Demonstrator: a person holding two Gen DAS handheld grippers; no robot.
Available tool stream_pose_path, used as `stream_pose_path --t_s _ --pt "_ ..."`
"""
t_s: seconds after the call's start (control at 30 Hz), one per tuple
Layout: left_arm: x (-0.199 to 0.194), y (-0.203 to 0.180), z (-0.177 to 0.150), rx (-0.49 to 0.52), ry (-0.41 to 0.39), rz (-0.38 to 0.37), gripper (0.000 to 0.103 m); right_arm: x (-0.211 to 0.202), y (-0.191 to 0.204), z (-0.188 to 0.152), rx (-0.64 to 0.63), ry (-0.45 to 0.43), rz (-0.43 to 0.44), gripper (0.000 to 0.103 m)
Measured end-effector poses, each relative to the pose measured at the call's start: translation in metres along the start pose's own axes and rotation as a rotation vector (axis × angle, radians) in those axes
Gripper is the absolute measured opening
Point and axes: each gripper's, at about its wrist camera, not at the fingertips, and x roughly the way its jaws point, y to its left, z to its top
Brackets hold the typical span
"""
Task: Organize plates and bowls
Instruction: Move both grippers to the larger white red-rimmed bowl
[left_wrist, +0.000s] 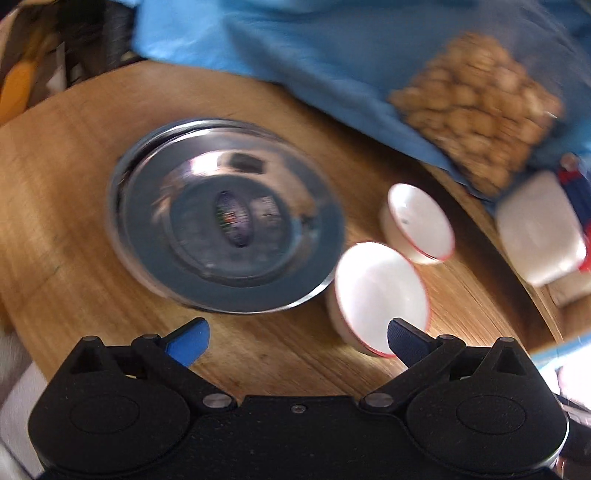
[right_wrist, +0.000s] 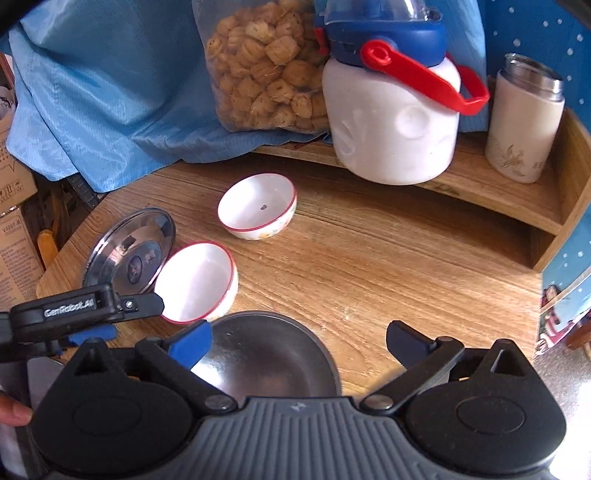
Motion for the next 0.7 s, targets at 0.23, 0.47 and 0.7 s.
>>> stream_pose_path --t_s 0.23,0.47,0.7 --pt "0.008 0.001 0.0 -0.059 0.028 0.005 0.102 0.011 0.009 0.008 -0.05 0.011 -0.019 0.103" --pt "0.009 -0.001 0.004 -0.069 0.025 0.074 0.102 0.031 0.014 0.025 -0.099 0.031 -0.064 0.103" --pt "0.008 0.006 0.007 -0.088 0.017 0.083 0.102 0.044 0.021 0.038 -0.11 0.03 -0.037 0.102"
